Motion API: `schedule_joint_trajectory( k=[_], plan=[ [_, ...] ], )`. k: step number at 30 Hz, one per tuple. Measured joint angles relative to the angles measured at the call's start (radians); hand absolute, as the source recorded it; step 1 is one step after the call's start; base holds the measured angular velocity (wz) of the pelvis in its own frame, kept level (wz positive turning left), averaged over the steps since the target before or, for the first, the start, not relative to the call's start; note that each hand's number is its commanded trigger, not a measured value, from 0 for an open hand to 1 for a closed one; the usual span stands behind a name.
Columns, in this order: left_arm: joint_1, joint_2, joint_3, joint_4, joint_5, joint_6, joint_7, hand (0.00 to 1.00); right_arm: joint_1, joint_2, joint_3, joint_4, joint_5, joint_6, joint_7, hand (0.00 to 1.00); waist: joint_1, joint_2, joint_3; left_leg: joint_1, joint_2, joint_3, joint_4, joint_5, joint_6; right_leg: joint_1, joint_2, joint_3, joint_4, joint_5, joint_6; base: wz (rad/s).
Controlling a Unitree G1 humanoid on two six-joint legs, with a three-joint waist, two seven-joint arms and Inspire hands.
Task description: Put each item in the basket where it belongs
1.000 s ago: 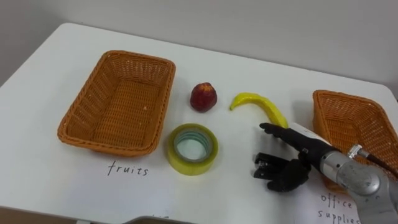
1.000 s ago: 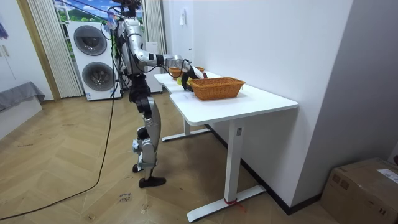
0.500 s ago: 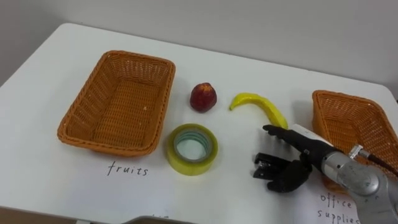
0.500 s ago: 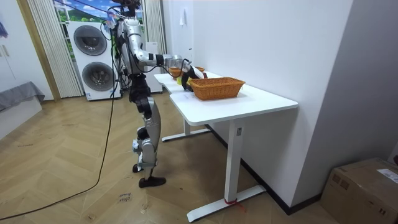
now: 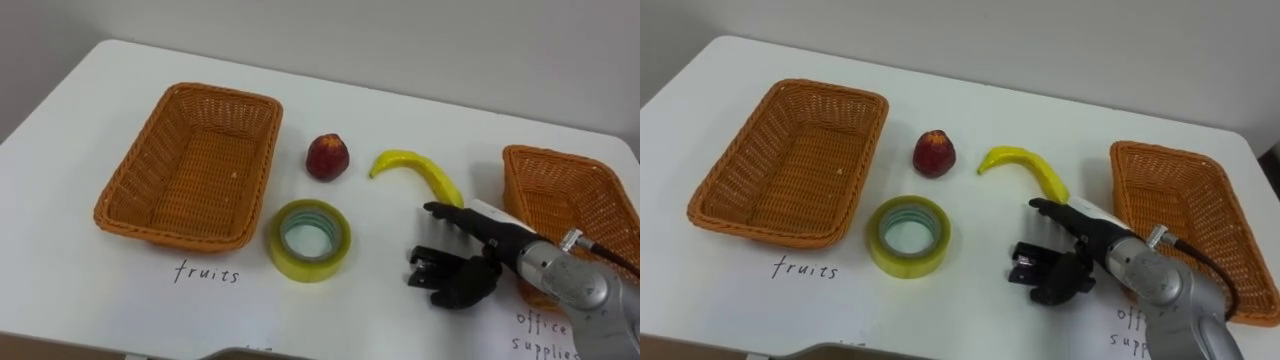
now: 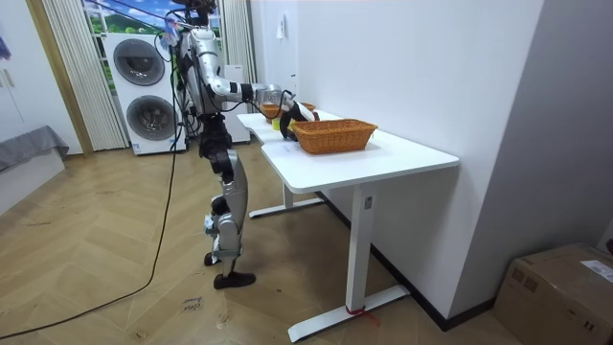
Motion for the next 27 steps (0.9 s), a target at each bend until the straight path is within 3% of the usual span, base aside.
schedule_joint_trajectory(
  k=[6,11,18,21,27],
  plan=[
    [-0.002,0.0,-0.034,-0.02,0.0,0.0,-0.006,0.0,-0.017,0.003,0.012,0.013,-0.034,0.003,-0.001,0.0,0.0,0.001,0.0004,0.001,0.0,0.0,0.0,0.0,0.0,0.001,0.0,0.001,0.001,0.001,0.0,0.0],
    [0.002,0.001,-0.037,-0.023,0.002,0.001,-0.011,0.0,-0.023,0.003,0.024,0.004,-0.045,0.028,0.013,0.0,0.005,0.0,0.0003,-0.001,0.0,0.0,0.0,0.0,0.0,0.0,0.0,0.0,0.002,0.002,-0.001,0.0],
    [0.005,0.003,-0.038,-0.056,0.002,0.019,0.017,0.0,-0.041,0.004,0.041,0.004,-0.087,0.062,0.05,0.0,0.015,-0.019,0.0013,-0.005,0.0,-0.001,0.0,0.0,0.0,-0.003,0.001,0.004,0.002,0.002,-0.001,0.0],
    [0.005,0.003,-0.044,-0.057,0.002,0.027,0.04,0.0,-0.042,0.008,0.052,0.004,-0.107,0.078,0.062,0.0,0.02,-0.03,-0.0038,-0.007,0.0,-0.004,0.0,0.0,0.0,-0.003,0.001,0.002,0.002,0.002,0.0,0.0],
    [0.004,0.005,-0.047,-0.056,0.002,0.041,0.076,0.0,-0.059,0.008,0.076,0.009,-0.123,0.11,0.073,0.0,0.028,-0.033,-0.0055,-0.003,-0.001,-0.005,0.001,0.0,0.0,0.0,0.001,0.001,0.002,0.003,0.0,0.0]
  ],
)
